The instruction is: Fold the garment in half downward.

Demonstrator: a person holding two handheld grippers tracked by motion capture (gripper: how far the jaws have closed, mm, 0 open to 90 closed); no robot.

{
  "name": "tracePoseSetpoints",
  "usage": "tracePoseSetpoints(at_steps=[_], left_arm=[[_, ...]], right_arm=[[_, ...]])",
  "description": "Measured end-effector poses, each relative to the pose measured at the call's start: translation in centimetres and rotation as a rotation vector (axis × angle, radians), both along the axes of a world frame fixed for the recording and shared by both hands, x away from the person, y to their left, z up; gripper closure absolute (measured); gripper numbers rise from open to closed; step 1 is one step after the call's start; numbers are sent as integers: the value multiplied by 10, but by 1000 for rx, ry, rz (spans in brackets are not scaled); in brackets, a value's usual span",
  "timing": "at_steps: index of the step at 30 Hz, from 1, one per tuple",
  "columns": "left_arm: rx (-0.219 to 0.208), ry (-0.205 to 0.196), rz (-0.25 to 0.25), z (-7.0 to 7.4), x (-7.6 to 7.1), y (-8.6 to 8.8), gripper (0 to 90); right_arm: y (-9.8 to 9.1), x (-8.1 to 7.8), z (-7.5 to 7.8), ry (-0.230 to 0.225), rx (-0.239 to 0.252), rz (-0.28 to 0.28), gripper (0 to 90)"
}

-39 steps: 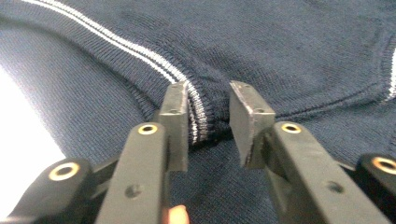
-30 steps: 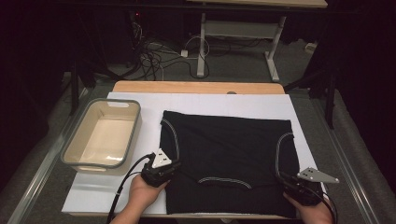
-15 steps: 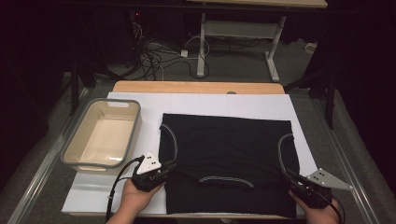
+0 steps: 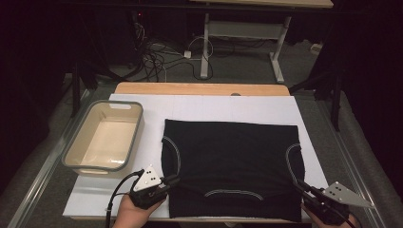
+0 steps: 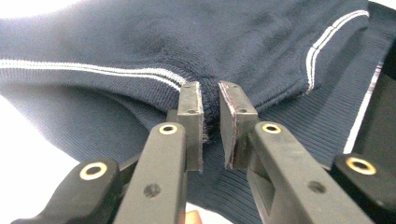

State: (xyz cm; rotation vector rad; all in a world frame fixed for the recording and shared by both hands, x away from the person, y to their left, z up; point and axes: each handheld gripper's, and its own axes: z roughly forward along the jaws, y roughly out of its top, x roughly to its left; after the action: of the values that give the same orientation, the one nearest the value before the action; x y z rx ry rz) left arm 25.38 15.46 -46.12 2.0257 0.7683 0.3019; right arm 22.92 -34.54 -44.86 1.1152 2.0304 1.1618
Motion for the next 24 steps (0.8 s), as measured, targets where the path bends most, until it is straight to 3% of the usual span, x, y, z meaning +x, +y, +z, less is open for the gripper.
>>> tracePoseSetpoints(at_steps=[7, 13, 15, 16, 19, 21, 24], left_arm=[[25, 26, -44, -10, -19, -1, 775], [33, 63, -46, -17, -20, 0, 767], [48, 70, -56, -19, -18, -2, 754], [54, 67, -57, -19, -18, -3, 732], [43, 49, -61, -15, -18, -8, 604], [25, 24, -65, -11, -19, -14, 523], [-4, 11, -108, -5, -20, -29, 506]], right_arm=[[-4, -19, -2, 11, 1, -4, 797], [-5, -27, -16, 59, -6, -5, 792], [-5, -24, -22, 84, -7, -8, 738], [-4, -23, -23, 96, 1, -5, 669], [1, -25, -17, 70, 8, -2, 526], [6, -27, -12, 50, 15, 10, 512], [23, -30, -5, 27, 20, 68, 554]])
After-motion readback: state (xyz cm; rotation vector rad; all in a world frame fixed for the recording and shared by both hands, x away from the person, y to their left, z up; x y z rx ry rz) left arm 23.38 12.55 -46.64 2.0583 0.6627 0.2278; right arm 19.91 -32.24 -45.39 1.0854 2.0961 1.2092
